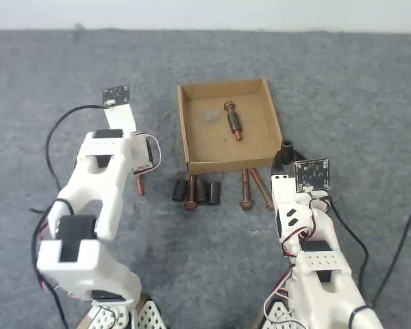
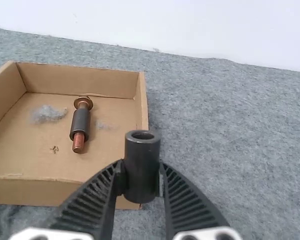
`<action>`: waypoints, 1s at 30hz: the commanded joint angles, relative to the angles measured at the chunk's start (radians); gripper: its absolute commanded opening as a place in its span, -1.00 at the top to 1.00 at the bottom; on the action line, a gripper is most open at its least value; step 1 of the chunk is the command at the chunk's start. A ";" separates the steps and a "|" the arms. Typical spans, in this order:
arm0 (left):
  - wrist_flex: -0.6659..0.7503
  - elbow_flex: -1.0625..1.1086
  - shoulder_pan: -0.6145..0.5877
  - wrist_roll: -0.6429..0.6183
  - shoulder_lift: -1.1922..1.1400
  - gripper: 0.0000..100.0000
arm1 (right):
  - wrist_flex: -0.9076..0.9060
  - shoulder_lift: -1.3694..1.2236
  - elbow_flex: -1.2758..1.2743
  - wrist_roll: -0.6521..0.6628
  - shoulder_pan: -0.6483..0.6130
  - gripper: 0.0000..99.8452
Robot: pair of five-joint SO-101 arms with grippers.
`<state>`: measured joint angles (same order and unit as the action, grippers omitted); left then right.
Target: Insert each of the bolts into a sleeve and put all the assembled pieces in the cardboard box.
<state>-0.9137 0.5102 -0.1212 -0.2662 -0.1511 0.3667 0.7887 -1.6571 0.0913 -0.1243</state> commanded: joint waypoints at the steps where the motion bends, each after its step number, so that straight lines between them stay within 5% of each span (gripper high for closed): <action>1: -0.109 -0.170 0.000 0.011 -0.052 0.97 | -0.004 0.039 -0.011 -0.006 -0.010 0.99; 7: -0.083 -0.193 -0.002 0.012 -0.095 0.97 | -0.004 0.039 -0.011 -0.006 -0.010 0.99; 14: -0.117 -0.196 -0.009 0.008 -0.095 0.70 | -0.004 0.039 -0.011 -0.006 -0.010 0.99; 30: -0.080 -0.197 -0.006 0.006 -0.109 0.84 | -0.004 0.039 -0.011 -0.006 -0.010 0.99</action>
<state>-1.0134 0.3598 -0.1289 -0.2631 -0.2708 0.3667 0.7887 -1.6571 0.0913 -0.1243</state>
